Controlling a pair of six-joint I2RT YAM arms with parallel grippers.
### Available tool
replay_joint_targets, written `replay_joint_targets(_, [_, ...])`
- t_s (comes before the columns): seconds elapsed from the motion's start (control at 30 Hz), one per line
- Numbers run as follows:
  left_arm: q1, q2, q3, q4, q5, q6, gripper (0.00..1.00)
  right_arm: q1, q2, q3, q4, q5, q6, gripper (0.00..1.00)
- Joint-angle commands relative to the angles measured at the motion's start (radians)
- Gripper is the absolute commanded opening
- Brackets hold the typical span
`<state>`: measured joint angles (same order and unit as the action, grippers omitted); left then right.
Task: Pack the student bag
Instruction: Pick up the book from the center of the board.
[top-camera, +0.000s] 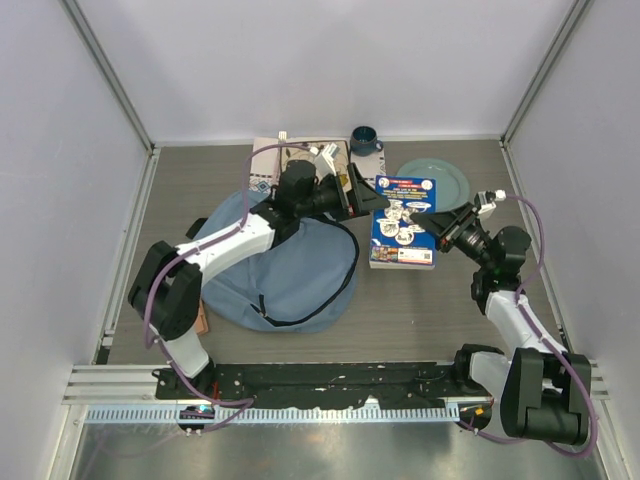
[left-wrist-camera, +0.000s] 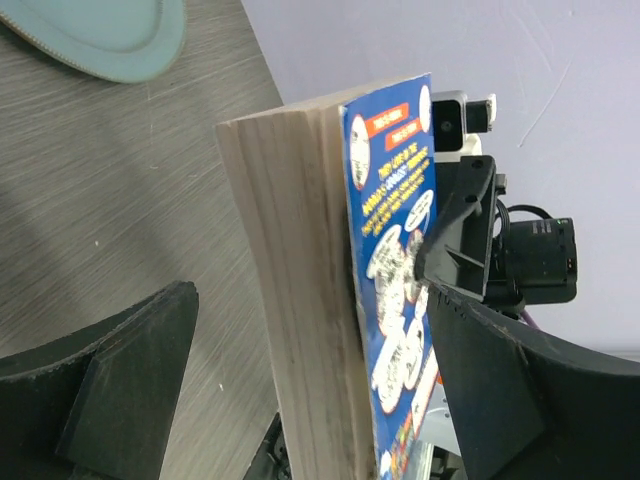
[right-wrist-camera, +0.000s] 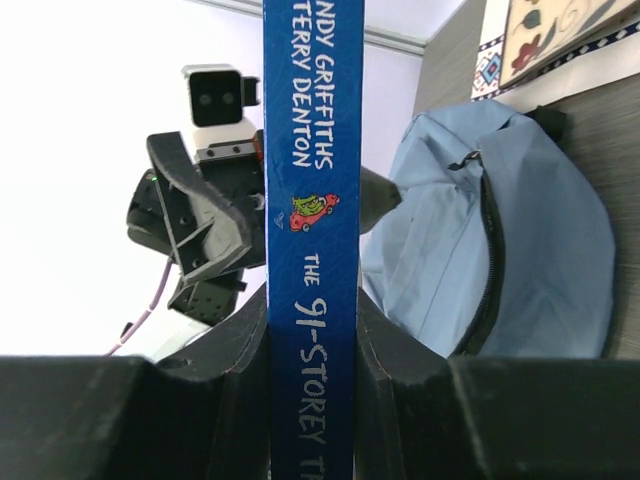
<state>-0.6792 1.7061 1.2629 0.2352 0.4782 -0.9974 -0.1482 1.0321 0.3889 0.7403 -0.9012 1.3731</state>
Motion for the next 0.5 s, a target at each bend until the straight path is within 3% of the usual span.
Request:
replay_joint_targets(0.0, [0.006,0.027,0.032,0.119,0.025,-0.047,1.00,0.013,-0.017,0.041,0.223,0.008,0.113,0.01])
replay_joint_targets(0.37, [0.021,0.053,-0.014,0.375,0.129,-0.147,0.98,0.015,0.186,0.007,0.784,-0.008,0.457,0.01])
replay_joint_targets(0.47, [0.021,0.072,-0.008,0.432,0.160,-0.175,0.98,0.016,0.220,0.008,0.843,-0.019,0.503,0.01])
